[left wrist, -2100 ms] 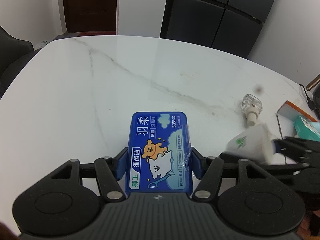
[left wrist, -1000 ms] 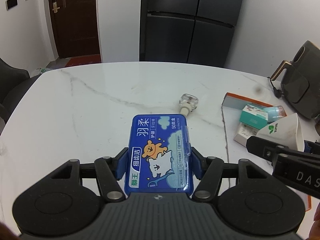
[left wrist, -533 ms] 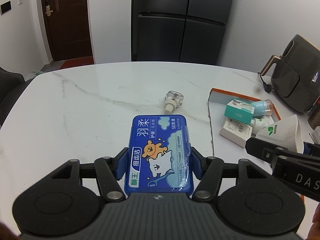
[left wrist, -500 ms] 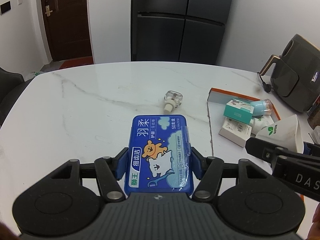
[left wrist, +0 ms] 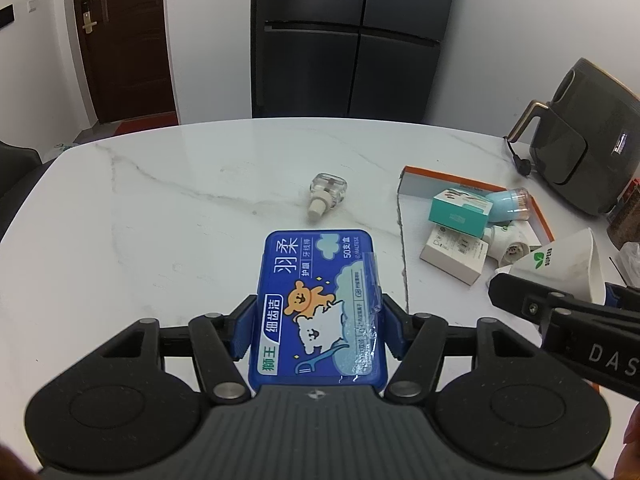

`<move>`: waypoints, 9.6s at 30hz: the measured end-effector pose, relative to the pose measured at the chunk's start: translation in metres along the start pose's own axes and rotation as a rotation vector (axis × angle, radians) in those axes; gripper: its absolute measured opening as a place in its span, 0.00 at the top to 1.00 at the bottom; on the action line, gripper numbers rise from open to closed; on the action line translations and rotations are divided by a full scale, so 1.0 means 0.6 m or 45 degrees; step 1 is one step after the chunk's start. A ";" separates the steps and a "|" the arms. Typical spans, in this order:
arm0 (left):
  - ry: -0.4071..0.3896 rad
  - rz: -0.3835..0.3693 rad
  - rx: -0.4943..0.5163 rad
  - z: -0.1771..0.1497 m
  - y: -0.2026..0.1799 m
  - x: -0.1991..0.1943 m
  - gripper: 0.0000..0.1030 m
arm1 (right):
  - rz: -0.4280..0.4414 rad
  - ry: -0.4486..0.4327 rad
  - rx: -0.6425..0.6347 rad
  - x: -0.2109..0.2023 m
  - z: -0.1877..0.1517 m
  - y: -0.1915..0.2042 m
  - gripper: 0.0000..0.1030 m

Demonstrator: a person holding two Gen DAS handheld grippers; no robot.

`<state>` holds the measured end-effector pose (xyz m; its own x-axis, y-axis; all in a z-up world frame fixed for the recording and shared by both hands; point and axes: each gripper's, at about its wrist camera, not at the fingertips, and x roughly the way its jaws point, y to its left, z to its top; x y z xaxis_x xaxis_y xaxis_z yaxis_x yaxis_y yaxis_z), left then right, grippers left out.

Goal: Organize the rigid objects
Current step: 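Lift the tin and heater and carry them toward the orange-rimmed box, then bring the tin and heater over the box interior, then lower the tin and heater into the box and open both grippers, then move both grippers toward the black charger and clear refill bottle, then grasp the black charger with the left gripper while the right gripper grasps the clear refill bottle, then carry the charger and refill bottle over the orange-rimmed box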

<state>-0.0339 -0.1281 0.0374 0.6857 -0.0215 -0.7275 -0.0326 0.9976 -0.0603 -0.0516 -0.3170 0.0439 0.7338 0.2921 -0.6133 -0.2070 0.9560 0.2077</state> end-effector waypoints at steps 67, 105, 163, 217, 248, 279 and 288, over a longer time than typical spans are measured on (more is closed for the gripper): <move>0.029 -0.190 0.189 -0.028 -0.194 0.012 0.39 | -0.207 -0.049 0.180 -0.090 -0.038 -0.173 0.28; 0.098 -0.221 0.213 -0.020 -0.238 0.065 0.39 | -0.265 -0.001 0.200 -0.050 -0.029 -0.221 0.28; 0.179 -0.244 0.221 -0.006 -0.261 0.150 0.26 | -0.239 -0.043 0.093 0.051 0.053 -0.259 0.24; 0.103 0.078 -0.161 0.004 0.227 0.190 0.65 | -0.178 0.237 0.082 0.485 0.122 0.114 0.18; 0.008 0.052 -0.100 0.016 0.130 0.072 0.65 | 0.019 0.022 -0.171 0.129 0.042 0.119 0.41; -0.012 0.011 0.031 0.013 -0.055 0.022 0.65 | -0.053 -0.056 -0.129 -0.038 -0.017 -0.024 0.41; 0.002 -0.083 0.125 0.003 -0.133 0.024 0.65 | -0.130 -0.075 -0.077 -0.069 -0.028 -0.078 0.41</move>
<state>-0.0203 -0.2080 0.0332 0.6831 -0.0865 -0.7252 0.0834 0.9957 -0.0402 -0.0832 -0.3734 0.0467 0.7893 0.1927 -0.5830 -0.1665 0.9811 0.0988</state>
